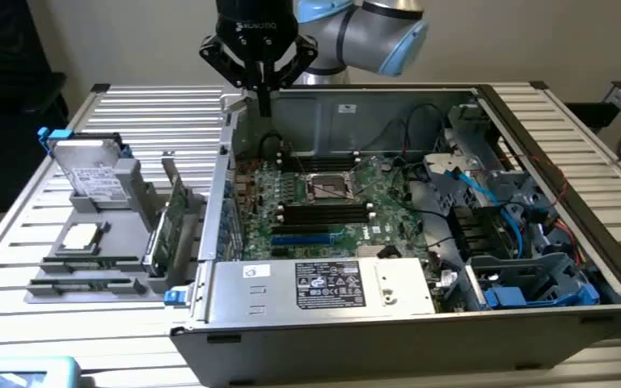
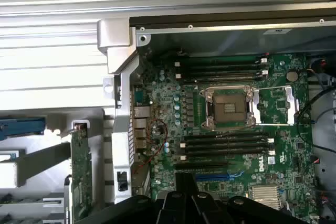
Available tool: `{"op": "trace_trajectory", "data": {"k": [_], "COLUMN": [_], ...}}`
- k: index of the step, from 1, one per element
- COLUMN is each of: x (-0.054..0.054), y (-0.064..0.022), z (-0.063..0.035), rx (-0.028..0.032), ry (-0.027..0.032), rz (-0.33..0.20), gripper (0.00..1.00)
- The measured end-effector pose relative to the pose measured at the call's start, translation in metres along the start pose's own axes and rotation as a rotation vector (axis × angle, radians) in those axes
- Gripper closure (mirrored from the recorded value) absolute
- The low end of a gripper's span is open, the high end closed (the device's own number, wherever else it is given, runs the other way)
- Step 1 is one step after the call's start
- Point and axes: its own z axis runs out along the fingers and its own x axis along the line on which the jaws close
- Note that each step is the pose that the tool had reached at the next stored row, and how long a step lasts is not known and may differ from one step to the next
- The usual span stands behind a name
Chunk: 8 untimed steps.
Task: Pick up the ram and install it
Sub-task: 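Reach for the ram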
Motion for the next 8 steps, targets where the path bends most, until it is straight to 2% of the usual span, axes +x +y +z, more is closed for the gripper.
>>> {"op": "trace_trajectory", "data": {"k": [8], "x": [0.0], "y": [0.0], "z": [0.0], "rx": [0.0], "ry": [0.0], "rz": [0.0], "gripper": [0.89]}}
